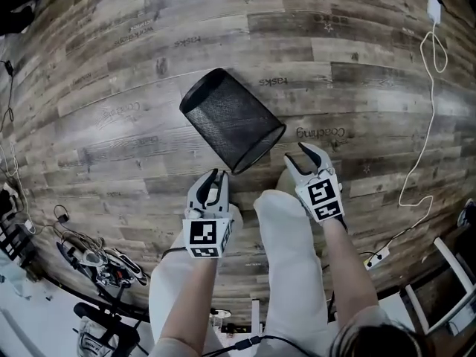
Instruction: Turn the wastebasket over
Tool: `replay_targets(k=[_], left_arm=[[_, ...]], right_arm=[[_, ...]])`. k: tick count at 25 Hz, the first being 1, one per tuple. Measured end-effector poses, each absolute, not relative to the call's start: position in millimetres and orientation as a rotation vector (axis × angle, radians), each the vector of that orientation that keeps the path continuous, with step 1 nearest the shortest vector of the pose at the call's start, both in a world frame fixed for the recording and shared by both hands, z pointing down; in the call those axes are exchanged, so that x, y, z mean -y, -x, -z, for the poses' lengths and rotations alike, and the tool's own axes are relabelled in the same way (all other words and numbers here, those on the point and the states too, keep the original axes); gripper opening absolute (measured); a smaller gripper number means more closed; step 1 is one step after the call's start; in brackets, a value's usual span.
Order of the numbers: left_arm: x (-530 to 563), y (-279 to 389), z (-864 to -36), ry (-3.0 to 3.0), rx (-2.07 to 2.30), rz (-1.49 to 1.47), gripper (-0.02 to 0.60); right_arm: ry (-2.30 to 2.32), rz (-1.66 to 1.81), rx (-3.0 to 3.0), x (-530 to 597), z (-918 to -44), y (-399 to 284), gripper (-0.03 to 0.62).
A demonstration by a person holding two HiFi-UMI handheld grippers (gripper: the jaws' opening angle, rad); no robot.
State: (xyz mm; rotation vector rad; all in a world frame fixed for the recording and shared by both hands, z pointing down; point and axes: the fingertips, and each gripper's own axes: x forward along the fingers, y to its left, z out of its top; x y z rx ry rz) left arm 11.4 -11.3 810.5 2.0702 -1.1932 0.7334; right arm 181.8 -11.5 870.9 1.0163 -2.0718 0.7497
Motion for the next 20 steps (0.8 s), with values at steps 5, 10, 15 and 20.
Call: replay_targets(k=[5,10,15,20], left_arm=[[0,2,-848,-2.067,1.185,-0.746,0.063],[0,20,-875,-2.053,1.187,-0.750,0.063],[4,40,-890,-2.016,1.216,-0.732,0.063],[8,48,-897,-2.013,1.220,-0.726,0.063]], right_arm=[[-0.999,-0.658,2.035,17,-920,-181,0.172],[-1.008,-0.537,2.071,32,-944,-174,0.181],[-1.057,-0.452,2.096,47,-952,-167,0.181],[-1.041,-0.390,2.106,54,-954,-160,0.118]])
